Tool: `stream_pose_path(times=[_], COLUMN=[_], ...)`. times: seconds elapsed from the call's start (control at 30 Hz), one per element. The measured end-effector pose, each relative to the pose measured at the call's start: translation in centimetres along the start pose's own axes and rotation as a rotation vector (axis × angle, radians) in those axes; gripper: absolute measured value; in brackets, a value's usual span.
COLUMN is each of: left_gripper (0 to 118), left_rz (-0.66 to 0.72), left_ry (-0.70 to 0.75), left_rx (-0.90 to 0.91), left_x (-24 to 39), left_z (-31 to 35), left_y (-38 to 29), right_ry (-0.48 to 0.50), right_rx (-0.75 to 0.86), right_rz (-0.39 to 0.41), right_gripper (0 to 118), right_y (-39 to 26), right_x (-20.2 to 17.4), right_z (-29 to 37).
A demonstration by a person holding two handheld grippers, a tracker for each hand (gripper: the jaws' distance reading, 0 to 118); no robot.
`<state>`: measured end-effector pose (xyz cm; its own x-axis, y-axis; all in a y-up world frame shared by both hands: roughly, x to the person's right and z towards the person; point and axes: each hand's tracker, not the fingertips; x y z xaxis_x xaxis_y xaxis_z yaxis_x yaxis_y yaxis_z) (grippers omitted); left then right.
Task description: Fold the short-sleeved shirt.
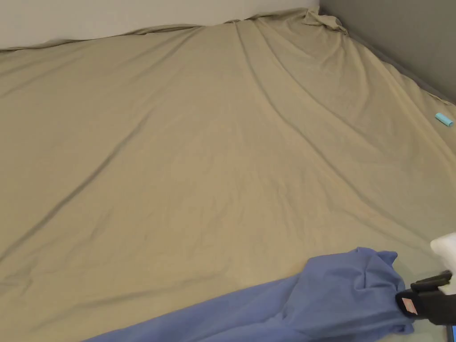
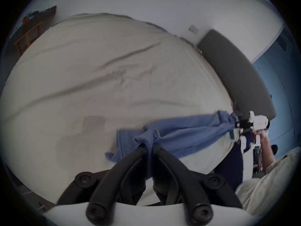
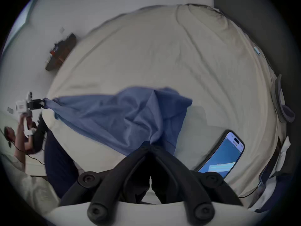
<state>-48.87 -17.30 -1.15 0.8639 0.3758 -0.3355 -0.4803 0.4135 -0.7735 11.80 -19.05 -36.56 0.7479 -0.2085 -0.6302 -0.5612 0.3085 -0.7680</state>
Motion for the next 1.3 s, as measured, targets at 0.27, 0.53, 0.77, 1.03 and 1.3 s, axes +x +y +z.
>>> stream_pose_path(times=[0.27, 0.53, 0.77, 1.03, 1.3], left_gripper=[5, 104, 118, 118, 1], left_rz=[0.024, -0.015, 0.034, -0.081, 0.013], left_ry=[0.160, 0.283, 0.258, 0.407, 0.292], left_rx=[-0.136, -0.045, 0.225, 0.079, 0.110], left_x=[-3.2, -0.4, 4.9, 3.7, 3.9], left_z=[-7.0, -5.0, 1.5, -3.2, -3.6], left_y=[-2.1, -1.9, -3.0, -2.5, -2.7], right_ry=[-0.121, -0.037, 0.288, 0.229, 0.129], right_rx=[-0.101, -0.026, 0.375, 0.461, 0.427], right_rz=[0.099, -0.032, -0.171, -0.004, 0.099], right_gripper=[2, 11, 109, 92, 2], right_y=[0.4, 0.0, -0.2, 3.0, 3.8], right_x=[-0.6, -0.4, -3.6, -11.1, -15.1], right_z=[-6.4, -4.0, 4.6, 4.6, 1.9])
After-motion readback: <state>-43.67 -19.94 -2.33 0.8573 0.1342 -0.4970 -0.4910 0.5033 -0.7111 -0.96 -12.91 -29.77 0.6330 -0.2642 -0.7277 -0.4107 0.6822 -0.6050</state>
